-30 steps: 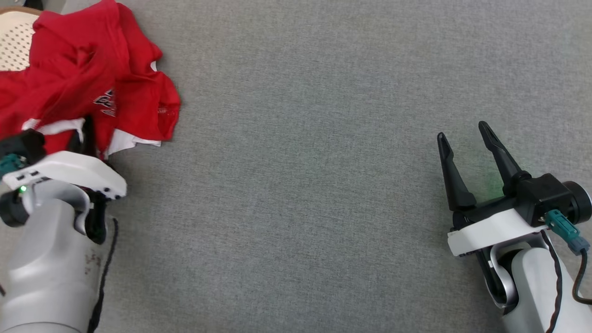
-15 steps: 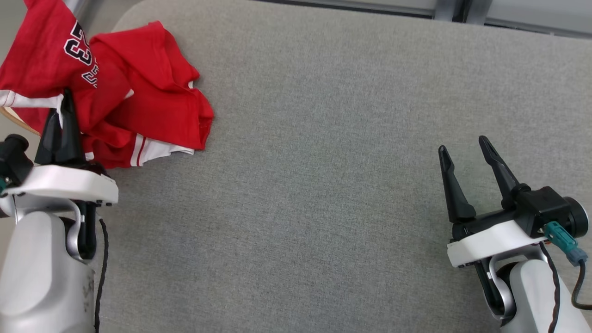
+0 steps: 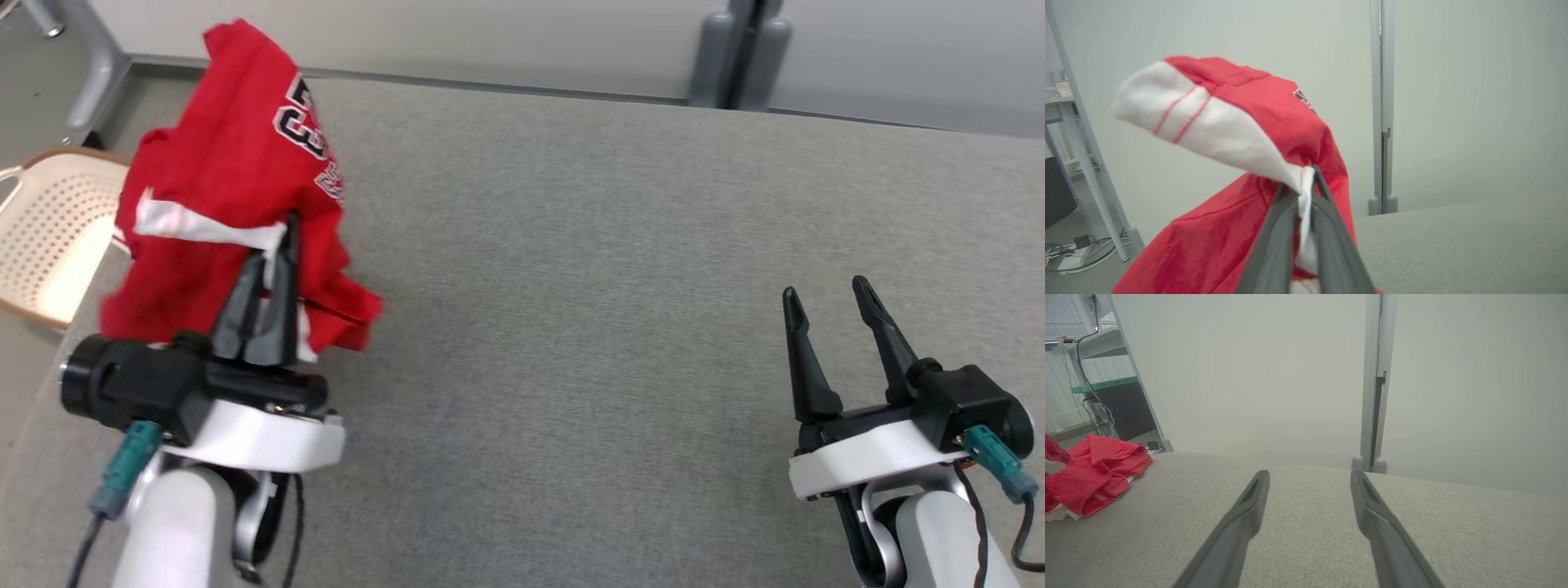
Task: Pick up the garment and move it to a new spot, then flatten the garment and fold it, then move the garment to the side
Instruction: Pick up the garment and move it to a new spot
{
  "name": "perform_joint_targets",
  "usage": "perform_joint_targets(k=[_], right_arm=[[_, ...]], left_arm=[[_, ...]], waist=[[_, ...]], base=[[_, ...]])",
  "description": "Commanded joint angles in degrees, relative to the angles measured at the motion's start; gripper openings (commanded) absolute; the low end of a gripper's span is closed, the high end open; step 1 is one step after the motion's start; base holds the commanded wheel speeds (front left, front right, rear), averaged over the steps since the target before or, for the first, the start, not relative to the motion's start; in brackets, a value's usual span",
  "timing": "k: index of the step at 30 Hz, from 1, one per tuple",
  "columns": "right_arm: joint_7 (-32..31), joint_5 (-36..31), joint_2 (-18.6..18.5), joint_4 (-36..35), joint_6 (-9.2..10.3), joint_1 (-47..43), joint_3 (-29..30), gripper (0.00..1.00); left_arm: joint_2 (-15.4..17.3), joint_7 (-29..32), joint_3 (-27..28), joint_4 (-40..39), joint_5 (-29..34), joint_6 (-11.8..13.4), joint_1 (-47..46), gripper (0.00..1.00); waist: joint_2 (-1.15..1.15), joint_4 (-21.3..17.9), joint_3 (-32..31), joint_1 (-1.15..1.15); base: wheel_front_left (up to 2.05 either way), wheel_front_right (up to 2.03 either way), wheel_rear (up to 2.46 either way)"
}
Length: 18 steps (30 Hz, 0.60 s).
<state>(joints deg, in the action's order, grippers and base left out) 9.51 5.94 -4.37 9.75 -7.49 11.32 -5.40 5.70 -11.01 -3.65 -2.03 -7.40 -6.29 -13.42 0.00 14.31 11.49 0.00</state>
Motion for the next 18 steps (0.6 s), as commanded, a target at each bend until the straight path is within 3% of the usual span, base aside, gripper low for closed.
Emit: perform_joint_targets(k=[1, 7, 18], right_arm=[[0.06, 0.1, 0.19, -0.17, 0.0, -0.57, -0.02, 1.0], [0.6, 0.78, 0.79, 0.19, 0.0, -0.43, -0.92, 1.0], [2.41, 2.8, 1.35, 2.43, 0.0, 0.44, -2.04, 1.0]], left_arm=[[-0.12, 0.81, -1.03, -1.14, 0.02, -0.22, 0.88, 0.0], [-1.11, 4.09, -9.97, -2.5, -0.78, -0.78, 1.48, 0.0], [-1.87, 4.76, -27.8, 8.03, -2.9, -1.17, -7.68, 0.0]], waist=[[0.0, -2.56, -0.83, 0.0], [0.0, -10.45, -1.05, 0.0], [0.0, -29.85, 1.4, 0.0]], base=[[0.0, 0.0, 0.0], [0.0, 0.0, 0.0], [0.0, 0.0, 0.0]])
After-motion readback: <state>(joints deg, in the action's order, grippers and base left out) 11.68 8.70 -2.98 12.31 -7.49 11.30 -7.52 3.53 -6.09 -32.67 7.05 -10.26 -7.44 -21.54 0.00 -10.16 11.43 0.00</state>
